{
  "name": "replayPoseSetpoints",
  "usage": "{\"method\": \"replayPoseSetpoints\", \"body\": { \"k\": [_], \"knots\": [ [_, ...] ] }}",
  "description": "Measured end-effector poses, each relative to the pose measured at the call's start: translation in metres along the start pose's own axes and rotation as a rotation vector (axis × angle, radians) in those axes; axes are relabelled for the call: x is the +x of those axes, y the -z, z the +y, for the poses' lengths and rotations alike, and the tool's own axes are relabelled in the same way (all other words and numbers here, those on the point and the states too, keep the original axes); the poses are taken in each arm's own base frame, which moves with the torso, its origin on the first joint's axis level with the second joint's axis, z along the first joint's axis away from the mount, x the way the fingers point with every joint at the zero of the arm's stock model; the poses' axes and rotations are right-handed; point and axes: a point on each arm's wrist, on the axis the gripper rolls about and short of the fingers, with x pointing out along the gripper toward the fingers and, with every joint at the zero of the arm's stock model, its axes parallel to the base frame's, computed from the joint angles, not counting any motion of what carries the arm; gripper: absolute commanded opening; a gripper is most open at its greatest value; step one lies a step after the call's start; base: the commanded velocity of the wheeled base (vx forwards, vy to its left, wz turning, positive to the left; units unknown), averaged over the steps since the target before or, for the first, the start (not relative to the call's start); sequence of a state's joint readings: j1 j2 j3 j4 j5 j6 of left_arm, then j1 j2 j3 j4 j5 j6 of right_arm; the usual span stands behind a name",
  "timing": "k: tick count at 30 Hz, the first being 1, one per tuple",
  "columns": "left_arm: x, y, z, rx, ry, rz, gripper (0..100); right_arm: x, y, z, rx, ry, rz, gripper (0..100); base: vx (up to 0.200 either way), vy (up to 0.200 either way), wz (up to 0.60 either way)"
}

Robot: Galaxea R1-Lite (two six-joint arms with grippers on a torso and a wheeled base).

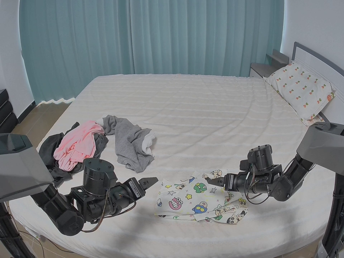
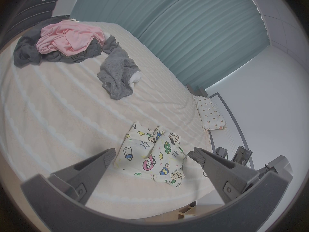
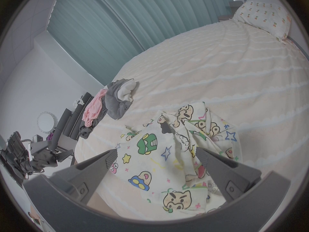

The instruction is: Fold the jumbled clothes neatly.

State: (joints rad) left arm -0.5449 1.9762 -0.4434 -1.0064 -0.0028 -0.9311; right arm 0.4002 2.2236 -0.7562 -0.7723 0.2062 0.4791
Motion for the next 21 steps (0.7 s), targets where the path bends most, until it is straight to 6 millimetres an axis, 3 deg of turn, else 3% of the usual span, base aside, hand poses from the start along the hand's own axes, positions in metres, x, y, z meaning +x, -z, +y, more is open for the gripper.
{"method": "replayPoseSetpoints", "body": {
  "k": [2, 8, 16, 17, 21],
  "knots": [
    [0.001, 0.000, 0.001, -0.002, -0.004, 0.003, 100, 0.004, 0.002, 0.000, -0.002, -0.001, 0.009, 100, 0.000, 0.000, 0.00],
    [0.002, 0.003, 0.004, 0.000, -0.015, 0.013, 100, 0.016, 0.010, 0.000, -0.005, 0.006, 0.054, 100, 0.200, 0.000, 0.00],
    [0.002, 0.005, 0.006, 0.001, 0.012, -0.003, 100, 0.028, 0.012, 0.003, -0.007, -0.016, 0.098, 100, 0.000, 0.000, 0.00],
    [0.002, 0.005, 0.006, 0.002, 0.016, -0.007, 100, 0.029, 0.013, 0.002, -0.004, -0.011, 0.112, 0, 0.000, 0.000, 0.00],
    [0.004, 0.007, 0.009, 0.004, 0.014, -0.009, 100, 0.031, 0.017, 0.001, 0.008, 0.012, 0.166, 0, 0.000, 0.000, 0.00]
  ]
}}
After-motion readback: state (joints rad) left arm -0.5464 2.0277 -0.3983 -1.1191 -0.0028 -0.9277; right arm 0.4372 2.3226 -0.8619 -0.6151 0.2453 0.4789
